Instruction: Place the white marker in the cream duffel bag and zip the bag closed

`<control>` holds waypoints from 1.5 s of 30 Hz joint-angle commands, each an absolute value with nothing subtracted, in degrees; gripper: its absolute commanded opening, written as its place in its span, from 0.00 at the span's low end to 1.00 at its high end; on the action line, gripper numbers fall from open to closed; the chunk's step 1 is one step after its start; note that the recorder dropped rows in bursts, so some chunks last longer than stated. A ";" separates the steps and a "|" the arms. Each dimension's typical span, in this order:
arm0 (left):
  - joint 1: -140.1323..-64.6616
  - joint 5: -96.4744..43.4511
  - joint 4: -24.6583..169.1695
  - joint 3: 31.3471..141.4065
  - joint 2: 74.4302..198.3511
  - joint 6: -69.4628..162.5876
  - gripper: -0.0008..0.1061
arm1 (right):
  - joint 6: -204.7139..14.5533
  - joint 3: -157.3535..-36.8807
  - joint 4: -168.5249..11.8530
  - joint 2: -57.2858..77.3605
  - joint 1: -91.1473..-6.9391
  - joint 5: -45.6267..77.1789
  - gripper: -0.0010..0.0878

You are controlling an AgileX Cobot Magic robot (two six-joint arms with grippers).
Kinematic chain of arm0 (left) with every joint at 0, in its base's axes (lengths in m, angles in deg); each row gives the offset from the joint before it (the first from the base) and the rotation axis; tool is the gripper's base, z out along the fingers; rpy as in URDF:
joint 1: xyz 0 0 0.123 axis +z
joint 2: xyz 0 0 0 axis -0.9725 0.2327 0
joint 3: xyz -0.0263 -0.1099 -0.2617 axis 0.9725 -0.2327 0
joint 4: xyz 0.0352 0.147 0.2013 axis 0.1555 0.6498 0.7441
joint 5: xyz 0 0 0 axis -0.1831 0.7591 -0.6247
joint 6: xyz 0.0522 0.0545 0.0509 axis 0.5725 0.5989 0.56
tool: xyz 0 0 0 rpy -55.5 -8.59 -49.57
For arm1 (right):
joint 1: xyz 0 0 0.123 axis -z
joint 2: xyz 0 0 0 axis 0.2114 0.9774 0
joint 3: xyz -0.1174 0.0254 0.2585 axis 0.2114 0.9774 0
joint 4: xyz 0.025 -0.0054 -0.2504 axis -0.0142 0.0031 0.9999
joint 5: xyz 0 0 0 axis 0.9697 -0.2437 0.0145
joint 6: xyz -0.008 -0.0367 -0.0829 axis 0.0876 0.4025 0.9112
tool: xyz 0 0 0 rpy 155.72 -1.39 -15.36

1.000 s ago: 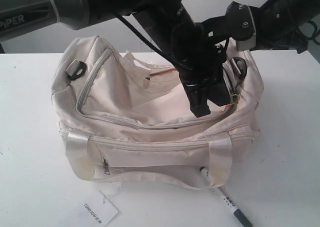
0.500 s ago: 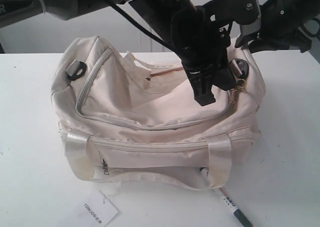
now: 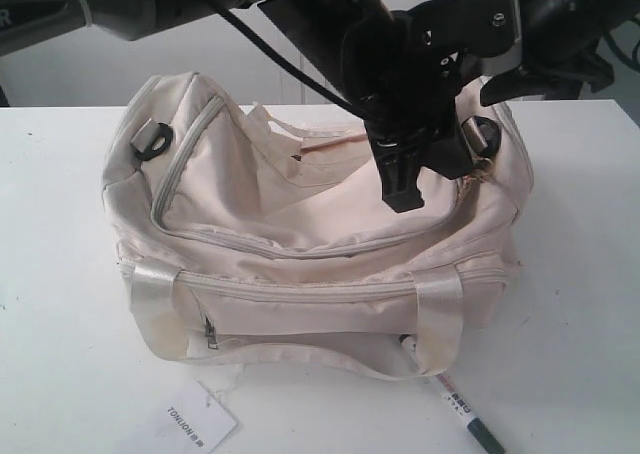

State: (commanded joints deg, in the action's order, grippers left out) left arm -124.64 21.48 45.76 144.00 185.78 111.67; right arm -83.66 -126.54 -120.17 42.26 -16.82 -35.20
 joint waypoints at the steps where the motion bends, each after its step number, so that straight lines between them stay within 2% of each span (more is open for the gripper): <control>1: -124.64 21.59 45.76 144.00 185.78 112.51 0.01 | -83.66 -126.54 -120.28 42.42 -16.82 -35.34 0.50; 19: -124.64 20.53 45.76 144.00 185.78 114.67 0.01 | -82.38 -126.54 -120.95 44.46 -16.82 -37.17 0.50; 25: -124.64 19.46 45.76 144.00 185.78 114.67 0.01 | -82.38 -126.54 -121.05 44.89 -17.82 -37.41 0.56; 40: -124.64 18.18 45.76 144.00 185.78 114.42 0.01 | -82.38 -126.34 -121.18 47.83 -18.47 -40.27 0.56; 42: -124.64 18.18 45.76 144.00 185.78 114.42 0.01 | -82.38 -126.34 -121.18 47.83 -18.47 -40.75 0.52; 45: -124.64 18.07 45.76 144.00 185.78 114.42 0.01 | -82.38 -126.34 -121.18 47.83 -18.47 -41.12 0.34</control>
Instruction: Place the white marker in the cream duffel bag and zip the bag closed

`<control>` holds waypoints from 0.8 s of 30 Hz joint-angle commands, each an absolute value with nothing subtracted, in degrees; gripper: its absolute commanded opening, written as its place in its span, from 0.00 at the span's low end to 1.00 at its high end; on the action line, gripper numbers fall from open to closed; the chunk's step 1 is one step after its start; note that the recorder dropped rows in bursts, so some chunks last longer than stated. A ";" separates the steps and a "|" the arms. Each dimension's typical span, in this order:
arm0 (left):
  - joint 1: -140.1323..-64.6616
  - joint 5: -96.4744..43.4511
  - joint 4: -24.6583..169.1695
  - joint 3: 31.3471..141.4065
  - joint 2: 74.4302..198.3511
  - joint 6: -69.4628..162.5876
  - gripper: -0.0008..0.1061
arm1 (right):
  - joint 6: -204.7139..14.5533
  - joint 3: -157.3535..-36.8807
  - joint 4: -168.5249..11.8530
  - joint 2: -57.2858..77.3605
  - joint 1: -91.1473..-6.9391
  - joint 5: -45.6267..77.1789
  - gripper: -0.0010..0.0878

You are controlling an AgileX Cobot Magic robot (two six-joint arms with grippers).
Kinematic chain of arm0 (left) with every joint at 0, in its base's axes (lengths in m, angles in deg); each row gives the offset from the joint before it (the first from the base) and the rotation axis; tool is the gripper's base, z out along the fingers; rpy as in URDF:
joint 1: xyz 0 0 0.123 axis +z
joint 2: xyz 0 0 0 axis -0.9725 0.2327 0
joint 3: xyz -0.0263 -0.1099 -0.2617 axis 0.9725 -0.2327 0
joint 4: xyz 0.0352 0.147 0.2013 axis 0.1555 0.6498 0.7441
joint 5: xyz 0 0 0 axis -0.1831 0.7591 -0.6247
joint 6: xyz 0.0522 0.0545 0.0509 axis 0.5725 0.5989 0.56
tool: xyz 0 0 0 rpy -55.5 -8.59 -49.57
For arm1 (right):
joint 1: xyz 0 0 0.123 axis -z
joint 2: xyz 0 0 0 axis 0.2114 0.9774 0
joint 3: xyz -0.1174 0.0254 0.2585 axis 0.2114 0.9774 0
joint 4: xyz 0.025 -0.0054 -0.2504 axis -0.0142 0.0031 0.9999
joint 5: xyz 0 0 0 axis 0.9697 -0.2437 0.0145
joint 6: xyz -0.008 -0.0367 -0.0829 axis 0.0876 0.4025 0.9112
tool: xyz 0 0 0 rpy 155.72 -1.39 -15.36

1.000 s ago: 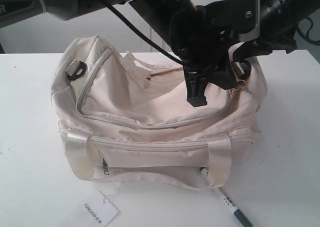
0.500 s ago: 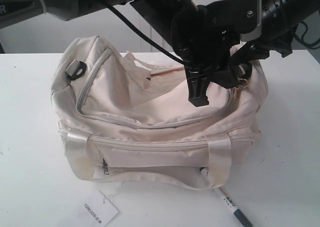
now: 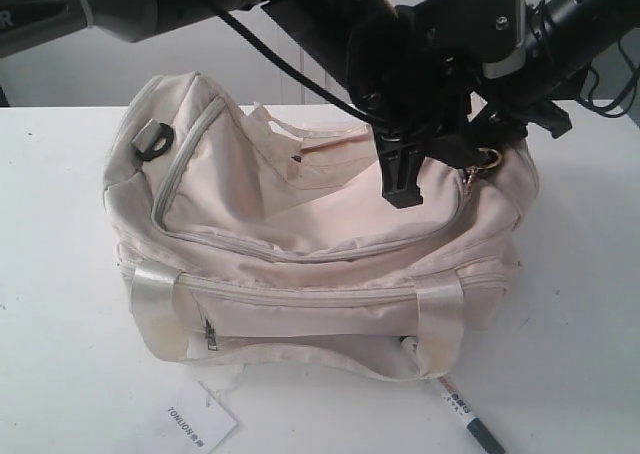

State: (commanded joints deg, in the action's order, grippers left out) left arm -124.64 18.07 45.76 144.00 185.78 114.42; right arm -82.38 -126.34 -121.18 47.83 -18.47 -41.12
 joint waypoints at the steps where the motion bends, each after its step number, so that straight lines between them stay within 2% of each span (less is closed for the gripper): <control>1: -124.64 18.07 45.76 144.00 185.78 114.42 0.01 | -82.38 -126.34 -121.18 47.83 -18.47 -41.12 0.26; 4: -124.64 18.07 45.76 144.00 185.78 114.42 0.01 | -82.38 -126.34 -121.18 47.83 -18.47 -41.12 0.03; 5: -124.64 18.09 45.76 144.00 185.78 114.20 0.01 | -82.38 -126.34 -121.29 47.83 -18.47 -41.01 0.01; 24: -124.64 23.62 45.76 144.00 185.78 111.08 0.01 | -83.51 -126.45 -124.75 45.50 -18.47 -34.57 0.01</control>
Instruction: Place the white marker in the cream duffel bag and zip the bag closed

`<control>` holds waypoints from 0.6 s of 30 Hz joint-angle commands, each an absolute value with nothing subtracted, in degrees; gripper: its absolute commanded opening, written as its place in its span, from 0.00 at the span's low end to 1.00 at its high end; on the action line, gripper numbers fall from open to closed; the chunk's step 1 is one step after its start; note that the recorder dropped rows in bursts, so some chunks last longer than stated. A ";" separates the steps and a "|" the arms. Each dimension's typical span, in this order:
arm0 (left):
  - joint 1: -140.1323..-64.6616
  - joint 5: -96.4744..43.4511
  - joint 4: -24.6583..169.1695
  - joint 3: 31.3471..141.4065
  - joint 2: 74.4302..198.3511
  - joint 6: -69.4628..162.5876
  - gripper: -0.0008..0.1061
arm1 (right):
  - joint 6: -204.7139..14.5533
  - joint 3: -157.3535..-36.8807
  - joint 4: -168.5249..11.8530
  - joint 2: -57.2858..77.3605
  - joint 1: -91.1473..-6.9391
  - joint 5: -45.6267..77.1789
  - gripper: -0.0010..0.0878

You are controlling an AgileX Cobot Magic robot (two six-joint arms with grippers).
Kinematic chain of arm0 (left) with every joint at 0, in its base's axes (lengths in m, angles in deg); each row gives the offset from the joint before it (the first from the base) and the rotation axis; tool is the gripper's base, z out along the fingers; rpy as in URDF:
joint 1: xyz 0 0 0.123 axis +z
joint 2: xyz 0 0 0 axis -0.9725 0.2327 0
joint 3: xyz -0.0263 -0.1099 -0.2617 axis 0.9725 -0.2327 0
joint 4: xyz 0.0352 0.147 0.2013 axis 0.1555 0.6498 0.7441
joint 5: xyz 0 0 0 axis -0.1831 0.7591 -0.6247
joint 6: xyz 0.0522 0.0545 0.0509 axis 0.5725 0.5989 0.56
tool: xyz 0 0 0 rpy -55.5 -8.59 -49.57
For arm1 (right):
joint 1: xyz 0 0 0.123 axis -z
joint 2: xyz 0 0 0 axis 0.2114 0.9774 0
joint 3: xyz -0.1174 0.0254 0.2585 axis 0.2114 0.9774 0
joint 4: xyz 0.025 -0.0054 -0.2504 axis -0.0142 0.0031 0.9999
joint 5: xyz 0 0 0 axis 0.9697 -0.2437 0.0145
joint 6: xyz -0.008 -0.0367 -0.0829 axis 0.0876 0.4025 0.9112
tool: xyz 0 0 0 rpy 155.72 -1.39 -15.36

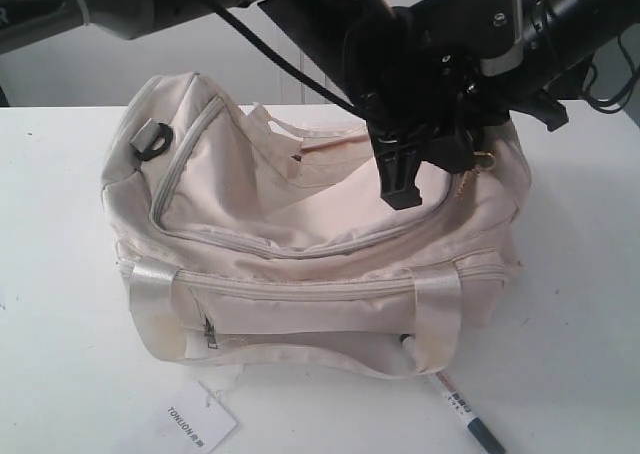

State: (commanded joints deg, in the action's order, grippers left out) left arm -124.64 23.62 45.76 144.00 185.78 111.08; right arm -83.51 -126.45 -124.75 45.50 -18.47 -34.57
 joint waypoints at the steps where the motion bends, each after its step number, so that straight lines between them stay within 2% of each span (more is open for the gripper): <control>1: -124.64 24.51 45.76 144.00 185.78 110.65 0.01 | -83.51 -126.45 -124.75 45.51 -18.47 -34.37 0.01; 18: -124.64 31.31 45.76 144.00 185.78 107.76 0.01 | -83.84 -126.45 -124.75 45.51 -18.47 -33.18 0.01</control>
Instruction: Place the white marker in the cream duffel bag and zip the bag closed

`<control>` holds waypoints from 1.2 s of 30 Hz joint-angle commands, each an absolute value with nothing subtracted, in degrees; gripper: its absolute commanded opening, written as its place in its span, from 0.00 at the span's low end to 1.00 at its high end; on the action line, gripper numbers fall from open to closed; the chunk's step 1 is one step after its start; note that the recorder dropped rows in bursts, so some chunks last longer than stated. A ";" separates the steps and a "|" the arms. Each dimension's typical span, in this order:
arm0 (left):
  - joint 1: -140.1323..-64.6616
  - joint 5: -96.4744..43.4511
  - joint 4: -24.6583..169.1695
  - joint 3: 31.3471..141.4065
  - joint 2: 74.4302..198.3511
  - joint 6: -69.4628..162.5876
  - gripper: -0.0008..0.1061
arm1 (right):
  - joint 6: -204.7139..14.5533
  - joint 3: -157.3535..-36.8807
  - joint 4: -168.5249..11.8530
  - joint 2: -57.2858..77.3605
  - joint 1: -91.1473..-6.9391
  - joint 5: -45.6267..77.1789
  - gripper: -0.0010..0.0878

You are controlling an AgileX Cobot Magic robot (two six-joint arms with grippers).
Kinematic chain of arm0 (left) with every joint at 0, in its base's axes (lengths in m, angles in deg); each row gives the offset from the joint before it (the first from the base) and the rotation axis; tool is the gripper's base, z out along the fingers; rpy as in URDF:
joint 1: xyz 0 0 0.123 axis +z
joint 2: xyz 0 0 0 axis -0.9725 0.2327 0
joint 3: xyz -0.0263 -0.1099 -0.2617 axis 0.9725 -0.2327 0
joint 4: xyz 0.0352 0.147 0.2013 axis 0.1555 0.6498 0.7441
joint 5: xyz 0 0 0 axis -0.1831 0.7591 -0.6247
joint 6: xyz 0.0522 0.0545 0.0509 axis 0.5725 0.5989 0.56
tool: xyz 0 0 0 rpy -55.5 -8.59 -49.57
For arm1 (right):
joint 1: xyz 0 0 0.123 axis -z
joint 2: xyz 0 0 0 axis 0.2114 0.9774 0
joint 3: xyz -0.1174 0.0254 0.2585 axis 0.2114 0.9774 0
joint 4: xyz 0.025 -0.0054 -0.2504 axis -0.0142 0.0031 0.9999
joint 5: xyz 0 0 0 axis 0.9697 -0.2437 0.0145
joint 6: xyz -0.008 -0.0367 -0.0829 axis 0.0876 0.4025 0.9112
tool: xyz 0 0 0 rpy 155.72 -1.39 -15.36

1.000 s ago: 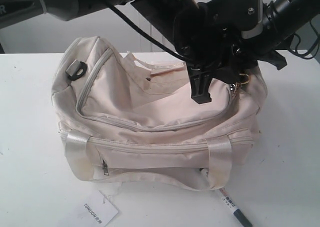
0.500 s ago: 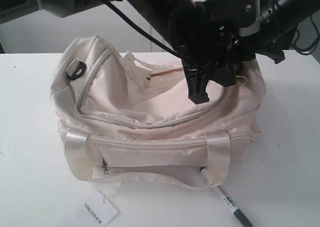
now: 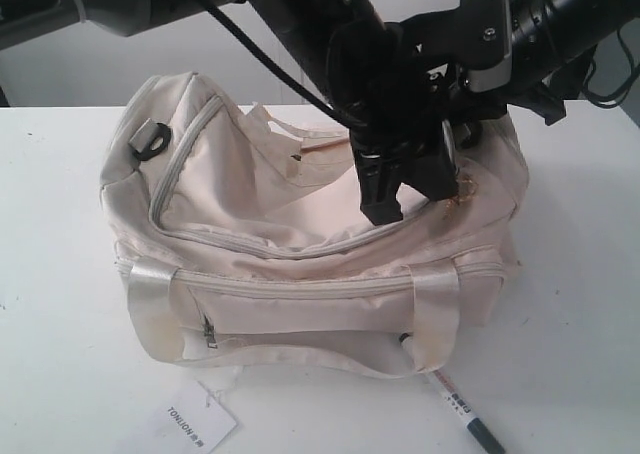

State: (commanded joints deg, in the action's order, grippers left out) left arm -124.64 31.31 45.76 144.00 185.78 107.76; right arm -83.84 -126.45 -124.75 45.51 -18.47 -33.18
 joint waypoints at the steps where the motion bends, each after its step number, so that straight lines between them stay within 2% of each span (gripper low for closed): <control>1: -124.64 31.71 45.76 144.00 185.78 107.76 0.01 | -83.84 -126.45 -124.75 45.51 -18.47 -33.18 0.01; 36: -124.64 42.94 48.90 144.00 185.88 97.86 0.01 | -83.73 -126.45 -124.30 45.51 -18.47 -31.58 0.01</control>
State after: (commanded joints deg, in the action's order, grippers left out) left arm -124.64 42.94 48.90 144.00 185.88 97.86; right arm -83.73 -126.45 -124.30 45.51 -18.47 -31.58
